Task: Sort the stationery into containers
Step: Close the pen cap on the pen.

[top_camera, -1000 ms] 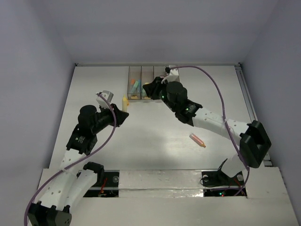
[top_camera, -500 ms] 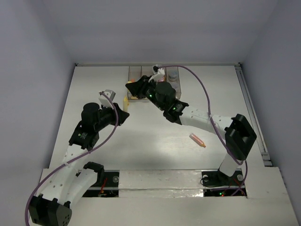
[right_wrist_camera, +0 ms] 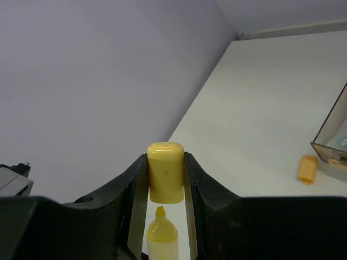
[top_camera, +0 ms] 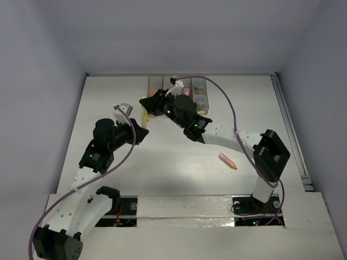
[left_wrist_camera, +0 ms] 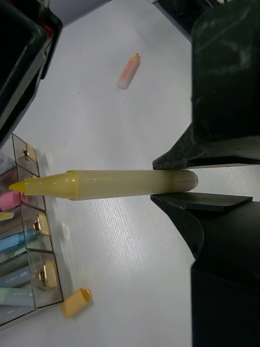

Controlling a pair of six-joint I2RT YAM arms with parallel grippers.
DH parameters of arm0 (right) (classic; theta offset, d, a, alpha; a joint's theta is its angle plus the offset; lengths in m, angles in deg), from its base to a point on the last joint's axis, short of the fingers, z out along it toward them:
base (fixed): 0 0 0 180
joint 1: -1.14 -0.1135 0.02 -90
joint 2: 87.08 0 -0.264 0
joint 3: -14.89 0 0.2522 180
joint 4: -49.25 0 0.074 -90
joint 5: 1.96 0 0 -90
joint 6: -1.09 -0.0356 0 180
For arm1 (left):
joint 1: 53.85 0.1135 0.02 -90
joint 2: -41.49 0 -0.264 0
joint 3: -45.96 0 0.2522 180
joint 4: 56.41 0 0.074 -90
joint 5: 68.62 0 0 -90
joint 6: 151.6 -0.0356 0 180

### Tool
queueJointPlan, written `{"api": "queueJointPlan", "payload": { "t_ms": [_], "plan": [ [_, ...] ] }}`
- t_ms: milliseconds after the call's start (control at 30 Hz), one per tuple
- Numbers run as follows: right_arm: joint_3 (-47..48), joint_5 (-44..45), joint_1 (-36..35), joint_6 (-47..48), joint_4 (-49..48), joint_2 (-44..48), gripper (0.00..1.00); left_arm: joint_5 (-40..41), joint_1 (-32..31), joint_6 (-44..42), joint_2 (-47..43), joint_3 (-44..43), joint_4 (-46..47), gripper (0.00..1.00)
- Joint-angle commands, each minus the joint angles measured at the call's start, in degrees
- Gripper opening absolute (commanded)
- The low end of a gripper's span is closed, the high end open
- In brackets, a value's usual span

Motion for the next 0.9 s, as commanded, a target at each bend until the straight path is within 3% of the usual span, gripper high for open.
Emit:
{"api": "queueJointPlan", "payload": {
  "t_ms": [0,867],
  "plan": [
    [1.7,0.1,-1.0,0.0,-1.3,0.5,0.06,0.4,-0.2,-0.8,-1.1,-2.0,1.4,0.00],
    [-4.1,4.0,-5.5,3.1,-2.9,3.3,0.04,4.0,-0.2,-0.6,-1.7,-2.3,0.8,0.00]
  ]
}}
